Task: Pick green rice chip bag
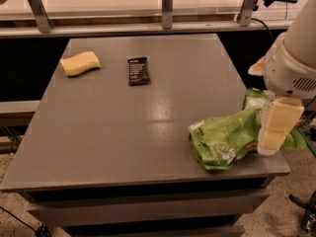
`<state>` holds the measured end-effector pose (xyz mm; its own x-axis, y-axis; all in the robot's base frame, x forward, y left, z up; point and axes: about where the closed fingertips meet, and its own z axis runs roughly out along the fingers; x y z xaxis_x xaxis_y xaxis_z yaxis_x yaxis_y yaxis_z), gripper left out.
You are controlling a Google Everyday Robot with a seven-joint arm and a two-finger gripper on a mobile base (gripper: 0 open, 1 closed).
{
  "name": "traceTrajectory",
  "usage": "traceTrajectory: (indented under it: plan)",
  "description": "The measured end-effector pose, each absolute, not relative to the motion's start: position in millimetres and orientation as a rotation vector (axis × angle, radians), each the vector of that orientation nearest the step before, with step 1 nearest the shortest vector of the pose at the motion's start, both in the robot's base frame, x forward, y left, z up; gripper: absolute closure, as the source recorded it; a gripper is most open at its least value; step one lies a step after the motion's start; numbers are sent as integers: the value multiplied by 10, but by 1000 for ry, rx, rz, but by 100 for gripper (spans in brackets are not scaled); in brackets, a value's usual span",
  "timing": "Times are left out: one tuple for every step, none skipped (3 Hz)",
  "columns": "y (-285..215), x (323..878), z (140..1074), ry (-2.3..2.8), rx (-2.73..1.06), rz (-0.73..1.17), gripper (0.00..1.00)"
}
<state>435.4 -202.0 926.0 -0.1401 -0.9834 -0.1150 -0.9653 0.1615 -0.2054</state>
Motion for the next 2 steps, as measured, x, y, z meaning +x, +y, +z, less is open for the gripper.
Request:
traceTrajectory:
  plan:
    - [-2013, 4362, 8874, 2230, -1984, -99, 17]
    - [-1916, 4342, 8565, 2215, -2021, -32, 41]
